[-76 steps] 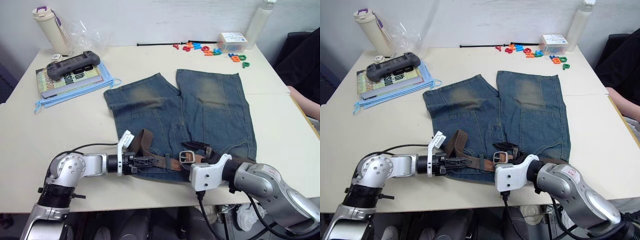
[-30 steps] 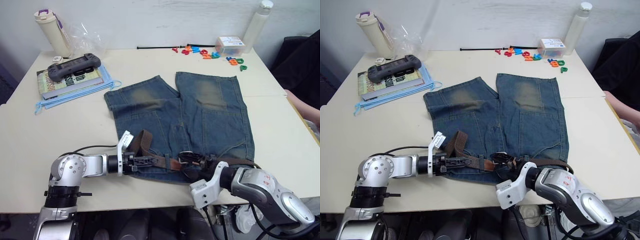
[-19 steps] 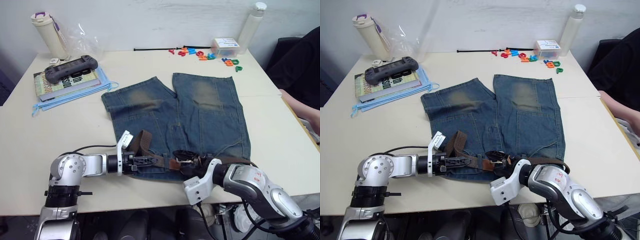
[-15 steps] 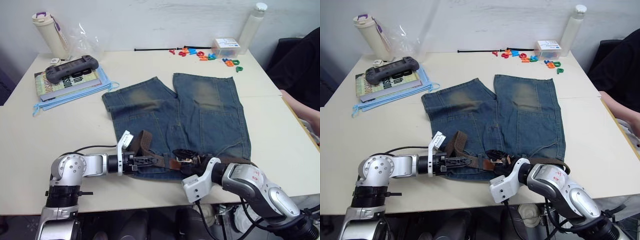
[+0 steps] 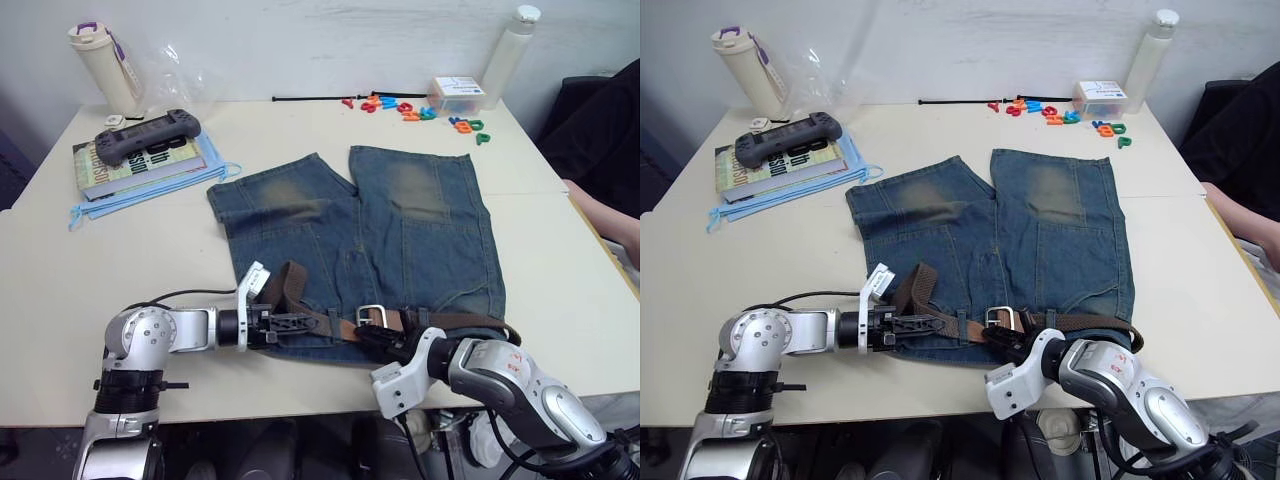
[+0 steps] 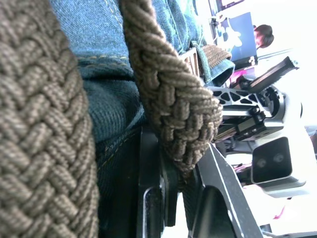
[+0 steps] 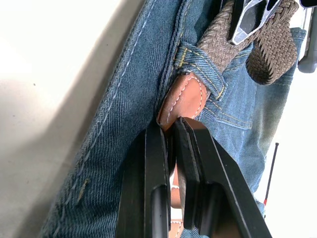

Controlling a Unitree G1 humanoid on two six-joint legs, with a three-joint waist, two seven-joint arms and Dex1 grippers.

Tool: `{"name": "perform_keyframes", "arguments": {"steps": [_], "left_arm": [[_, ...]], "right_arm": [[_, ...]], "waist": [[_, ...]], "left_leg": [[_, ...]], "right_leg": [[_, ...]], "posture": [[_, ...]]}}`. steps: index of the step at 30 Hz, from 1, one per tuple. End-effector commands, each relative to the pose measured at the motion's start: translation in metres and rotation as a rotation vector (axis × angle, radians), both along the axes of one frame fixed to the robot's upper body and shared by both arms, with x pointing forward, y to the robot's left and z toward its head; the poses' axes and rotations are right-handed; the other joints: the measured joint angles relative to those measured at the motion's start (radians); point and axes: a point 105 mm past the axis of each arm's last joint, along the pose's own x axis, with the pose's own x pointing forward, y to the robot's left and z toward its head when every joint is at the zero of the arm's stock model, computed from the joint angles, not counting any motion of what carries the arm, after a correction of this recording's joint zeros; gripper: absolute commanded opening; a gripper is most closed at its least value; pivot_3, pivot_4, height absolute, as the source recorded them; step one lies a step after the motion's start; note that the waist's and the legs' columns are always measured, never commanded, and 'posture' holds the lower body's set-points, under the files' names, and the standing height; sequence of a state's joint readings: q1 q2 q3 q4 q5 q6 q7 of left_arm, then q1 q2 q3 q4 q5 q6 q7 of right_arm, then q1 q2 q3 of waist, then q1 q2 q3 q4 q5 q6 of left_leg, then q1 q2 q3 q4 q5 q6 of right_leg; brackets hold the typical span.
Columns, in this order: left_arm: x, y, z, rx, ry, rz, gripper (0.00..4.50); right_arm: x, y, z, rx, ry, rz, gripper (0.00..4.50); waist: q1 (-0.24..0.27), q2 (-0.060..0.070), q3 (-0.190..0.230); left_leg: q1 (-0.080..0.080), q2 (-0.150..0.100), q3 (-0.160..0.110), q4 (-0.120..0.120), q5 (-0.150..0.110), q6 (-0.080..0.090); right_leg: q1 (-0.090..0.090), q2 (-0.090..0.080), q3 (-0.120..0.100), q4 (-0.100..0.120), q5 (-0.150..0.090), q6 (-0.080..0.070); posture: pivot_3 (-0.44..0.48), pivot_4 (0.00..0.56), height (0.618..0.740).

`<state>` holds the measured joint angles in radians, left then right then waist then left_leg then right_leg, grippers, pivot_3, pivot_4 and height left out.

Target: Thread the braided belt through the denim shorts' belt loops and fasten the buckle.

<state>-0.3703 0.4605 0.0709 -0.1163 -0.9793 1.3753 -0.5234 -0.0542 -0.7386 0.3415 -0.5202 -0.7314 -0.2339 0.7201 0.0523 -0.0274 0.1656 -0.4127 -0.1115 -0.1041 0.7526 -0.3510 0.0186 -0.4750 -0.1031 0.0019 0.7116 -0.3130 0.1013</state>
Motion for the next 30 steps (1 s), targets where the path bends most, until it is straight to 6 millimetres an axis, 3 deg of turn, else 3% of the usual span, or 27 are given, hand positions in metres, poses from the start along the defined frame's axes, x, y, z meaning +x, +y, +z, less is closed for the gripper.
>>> {"name": "perform_keyframes", "arguments": {"steps": [1,3,5,8,12,17,24,30], "left_arm": [[-0.010,-0.003,0.008,0.029,-0.156,-0.084,1.98],[-0.020,-0.001,0.012,0.031,-0.238,-0.138,2.76],[-0.032,0.001,0.011,0.035,-0.289,-0.193,2.76],[-0.049,0.006,-0.009,0.103,-0.281,-0.261,2.76],[-0.048,0.016,-0.043,0.254,-0.276,-0.264,2.76],[-0.044,0.029,-0.064,0.373,-0.286,-0.272,2.76],[-0.042,0.042,-0.080,0.436,-0.276,-0.267,2.76],[-0.047,0.046,-0.082,0.432,-0.265,-0.275,2.76]], "right_arm": [[-0.001,-0.003,-0.004,0.000,0.025,-0.022,0.00],[-0.002,-0.004,-0.003,0.009,0.031,-0.029,0.00],[-0.001,-0.005,-0.002,0.015,0.030,-0.038,0.00],[0.000,-0.004,0.002,0.040,0.024,-0.047,0.00],[-0.005,-0.002,0.006,0.056,0.022,-0.035,0.00],[-0.010,-0.007,0.016,0.069,0.009,-0.050,0.00],[-0.026,-0.021,0.032,0.109,0.018,-0.094,0.00],[-0.038,-0.045,0.012,0.023,0.090,-0.173,0.00]], "waist": [[-0.001,0.000,0.000],[-0.002,0.001,0.001],[-0.003,0.002,0.001],[-0.001,0.003,0.002],[0.002,0.004,0.002],[0.005,0.012,0.000],[0.018,0.018,-0.004],[0.018,0.020,-0.009]], "left_leg": [[0.000,0.000,0.000,0.000,0.000,0.000],[0.000,0.001,0.000,0.000,0.000,0.000],[0.000,0.002,0.000,0.000,-0.001,-0.001],[0.000,0.002,0.001,-0.001,-0.002,0.000],[0.000,0.002,0.000,-0.001,-0.003,0.002],[0.009,0.003,-0.001,-0.001,-0.009,0.011],[0.009,0.002,-0.001,-0.001,-0.008,0.012],[0.010,0.003,-0.001,-0.002,-0.009,0.012]], "right_leg": [[0.000,0.000,0.000,0.000,0.000,0.000],[0.000,0.000,0.000,0.000,0.000,-0.001],[0.000,0.001,0.000,0.000,-0.001,-0.002],[-0.001,0.001,0.000,0.000,-0.002,-0.003],[0.001,0.001,0.000,-0.002,-0.003,-0.005],[0.013,0.001,-0.002,-0.007,-0.010,-0.017],[0.015,0.000,-0.002,-0.009,-0.010,-0.015],[0.016,0.001,-0.002,-0.011,-0.010,-0.015]], "posture": [[0.000,0.150,0.659],[0.000,0.150,0.659],[0.000,0.150,0.659],[0.000,0.150,0.659],[0.000,0.150,0.659],[0.000,0.150,0.659],[0.000,0.150,0.659],[0.000,0.150,0.659]]}}
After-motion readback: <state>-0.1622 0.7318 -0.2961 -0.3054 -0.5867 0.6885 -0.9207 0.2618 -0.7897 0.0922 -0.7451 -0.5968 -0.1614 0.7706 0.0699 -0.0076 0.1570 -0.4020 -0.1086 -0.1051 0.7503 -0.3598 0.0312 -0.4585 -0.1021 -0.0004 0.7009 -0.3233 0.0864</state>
